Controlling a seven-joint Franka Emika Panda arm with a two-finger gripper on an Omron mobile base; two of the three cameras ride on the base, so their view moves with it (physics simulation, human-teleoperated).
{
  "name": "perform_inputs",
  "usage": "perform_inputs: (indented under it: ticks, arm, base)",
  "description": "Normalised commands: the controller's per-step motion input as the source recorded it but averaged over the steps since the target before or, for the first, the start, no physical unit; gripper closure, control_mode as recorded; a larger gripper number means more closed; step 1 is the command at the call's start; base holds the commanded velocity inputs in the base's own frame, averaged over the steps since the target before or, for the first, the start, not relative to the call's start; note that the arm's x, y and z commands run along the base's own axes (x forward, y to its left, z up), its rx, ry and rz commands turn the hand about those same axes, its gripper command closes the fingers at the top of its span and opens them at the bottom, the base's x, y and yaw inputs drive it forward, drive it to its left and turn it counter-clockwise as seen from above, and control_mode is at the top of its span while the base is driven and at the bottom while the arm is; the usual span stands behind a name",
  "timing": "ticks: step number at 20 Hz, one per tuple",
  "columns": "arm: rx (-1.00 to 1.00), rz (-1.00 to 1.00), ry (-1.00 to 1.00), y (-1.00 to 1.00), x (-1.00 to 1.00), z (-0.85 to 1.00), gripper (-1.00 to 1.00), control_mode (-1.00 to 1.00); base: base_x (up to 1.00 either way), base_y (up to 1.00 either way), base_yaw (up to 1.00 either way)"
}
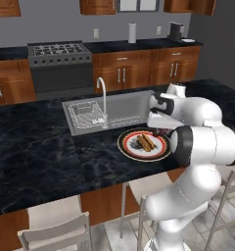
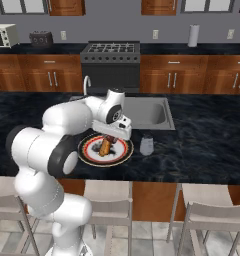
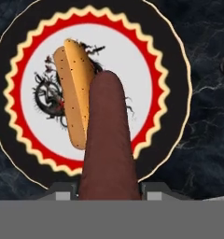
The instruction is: Move the hot dog bun to the plate on the dining table and place the condiment next to that plate. Then navigate to the fridge and take the sausage and place it on the plate as well.
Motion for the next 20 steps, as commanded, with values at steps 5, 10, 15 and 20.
perform_inputs:
  ticks: [5, 10, 15, 20]
  arm:
    - [0.00, -0.05, 0.03, -0.08, 0.27, -0.35, 1.00, -1.00]
    - [0.00, -0.02, 0.01, -0.06, 0.31, -0.33, 1.00, -1.00]
    - [0.00, 0.00, 0.01, 0.00, 0.32, -0.36, 1.00, -1.00]
    - [0.00, 0.00, 0.01, -0.01, 0.29, -0.33, 1.00, -1.00]
  base:
    - [0.00, 0.00, 0.00]
    - [0.00, 0.00, 0.00]
    - [0.00, 0.00, 0.00]
    - [0.00, 0.00, 0.00]
